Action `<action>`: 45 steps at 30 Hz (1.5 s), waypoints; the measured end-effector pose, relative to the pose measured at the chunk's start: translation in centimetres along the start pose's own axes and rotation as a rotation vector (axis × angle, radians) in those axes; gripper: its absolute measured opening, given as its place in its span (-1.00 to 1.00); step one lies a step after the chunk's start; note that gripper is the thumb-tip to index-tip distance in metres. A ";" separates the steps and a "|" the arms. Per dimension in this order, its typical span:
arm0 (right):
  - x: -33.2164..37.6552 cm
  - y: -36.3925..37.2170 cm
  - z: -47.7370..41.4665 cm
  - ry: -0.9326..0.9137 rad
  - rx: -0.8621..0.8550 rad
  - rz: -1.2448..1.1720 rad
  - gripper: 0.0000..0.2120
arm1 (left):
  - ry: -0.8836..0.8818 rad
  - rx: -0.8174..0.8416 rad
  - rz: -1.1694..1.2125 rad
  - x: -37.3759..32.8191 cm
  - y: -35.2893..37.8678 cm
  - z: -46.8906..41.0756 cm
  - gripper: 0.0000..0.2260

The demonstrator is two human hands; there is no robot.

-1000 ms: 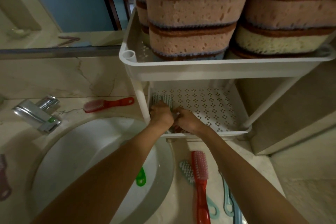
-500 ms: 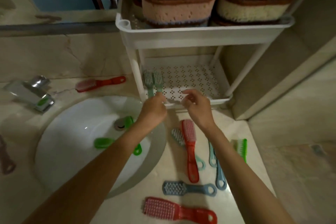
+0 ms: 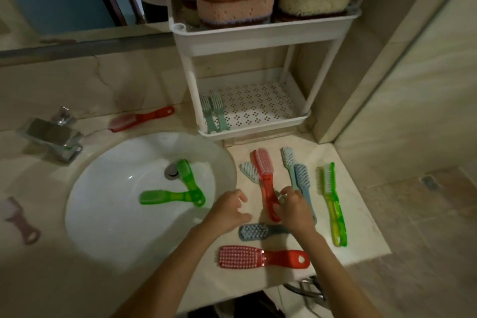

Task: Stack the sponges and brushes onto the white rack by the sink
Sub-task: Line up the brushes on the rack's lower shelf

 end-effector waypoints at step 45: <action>5.5 -11.9 -7.1 -0.226 -0.162 -0.120 -0.85 | 0.384 -0.610 0.642 -10.5 -12.0 -3.5 -0.75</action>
Point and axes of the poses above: each hand's wrist, its own z-axis away from the middle knuckle, its own y-axis out of the palm, x = y × z, the point moved 1 cm from there along -z, towards the middle knuckle, and after that the axes turned 11 degrees about x, right-handed, at the moved point
